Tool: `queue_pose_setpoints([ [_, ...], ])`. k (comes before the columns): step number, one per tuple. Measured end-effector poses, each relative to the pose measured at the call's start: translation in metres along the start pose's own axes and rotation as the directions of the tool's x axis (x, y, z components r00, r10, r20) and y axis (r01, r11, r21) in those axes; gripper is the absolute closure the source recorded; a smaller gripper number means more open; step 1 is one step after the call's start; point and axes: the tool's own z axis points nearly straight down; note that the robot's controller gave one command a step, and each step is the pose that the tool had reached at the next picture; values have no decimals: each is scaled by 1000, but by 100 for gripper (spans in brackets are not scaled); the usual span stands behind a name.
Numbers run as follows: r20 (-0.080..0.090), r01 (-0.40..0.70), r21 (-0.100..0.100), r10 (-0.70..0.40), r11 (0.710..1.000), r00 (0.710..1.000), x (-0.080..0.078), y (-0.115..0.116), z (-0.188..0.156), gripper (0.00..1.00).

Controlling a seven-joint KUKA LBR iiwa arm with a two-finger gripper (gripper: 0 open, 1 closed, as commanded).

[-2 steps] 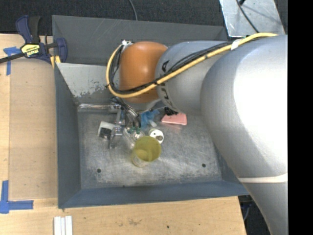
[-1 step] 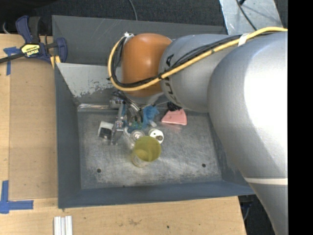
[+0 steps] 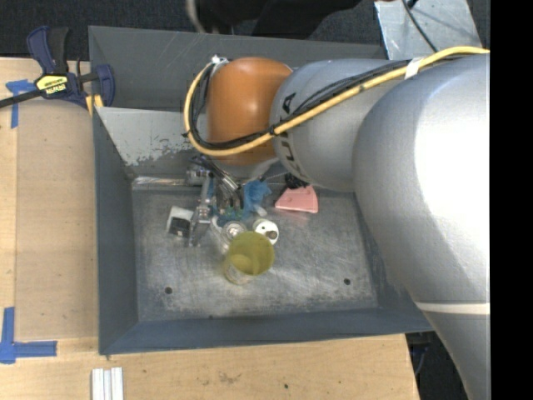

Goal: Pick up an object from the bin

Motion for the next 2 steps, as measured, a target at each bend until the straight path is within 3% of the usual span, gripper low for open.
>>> queue_pose_setpoints([
  [1,-2,-136,0,136,991,991,-13,-7,33,0],
  [2,8,-207,-6,207,978,978,-18,-4,28,100],
])
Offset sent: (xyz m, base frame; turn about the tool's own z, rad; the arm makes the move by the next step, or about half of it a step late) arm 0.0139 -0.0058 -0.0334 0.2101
